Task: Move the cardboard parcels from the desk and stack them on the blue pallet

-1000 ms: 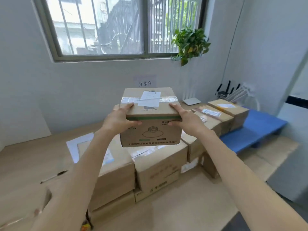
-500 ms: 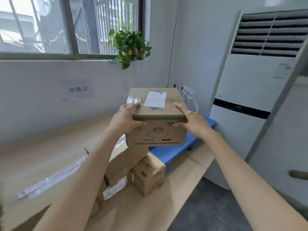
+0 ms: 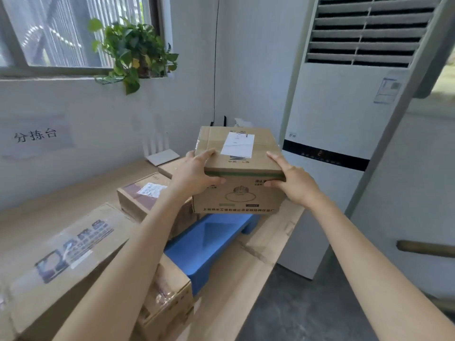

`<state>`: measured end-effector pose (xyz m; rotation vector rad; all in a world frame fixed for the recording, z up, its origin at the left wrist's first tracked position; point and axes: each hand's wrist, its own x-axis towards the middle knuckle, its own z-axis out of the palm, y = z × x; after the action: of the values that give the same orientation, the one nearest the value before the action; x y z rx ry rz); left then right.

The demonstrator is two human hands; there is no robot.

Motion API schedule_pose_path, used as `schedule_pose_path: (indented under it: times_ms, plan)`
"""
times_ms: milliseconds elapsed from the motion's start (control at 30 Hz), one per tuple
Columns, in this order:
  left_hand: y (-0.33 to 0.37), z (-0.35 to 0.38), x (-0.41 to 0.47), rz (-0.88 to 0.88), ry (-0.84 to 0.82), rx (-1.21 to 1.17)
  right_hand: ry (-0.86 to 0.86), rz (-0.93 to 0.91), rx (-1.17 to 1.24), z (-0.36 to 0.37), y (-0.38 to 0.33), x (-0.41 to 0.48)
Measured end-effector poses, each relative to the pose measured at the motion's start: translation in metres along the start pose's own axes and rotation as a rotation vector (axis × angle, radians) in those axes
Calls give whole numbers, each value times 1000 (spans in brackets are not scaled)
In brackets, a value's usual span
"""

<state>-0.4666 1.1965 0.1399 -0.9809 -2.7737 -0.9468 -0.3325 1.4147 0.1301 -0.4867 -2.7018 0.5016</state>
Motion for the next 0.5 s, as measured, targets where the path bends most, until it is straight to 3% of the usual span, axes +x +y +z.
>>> schedule_pose_path:
  times_ms: [500]
  plan:
    - [12,91,239,-60,44,-27,-21,-15,21,9,118,232]
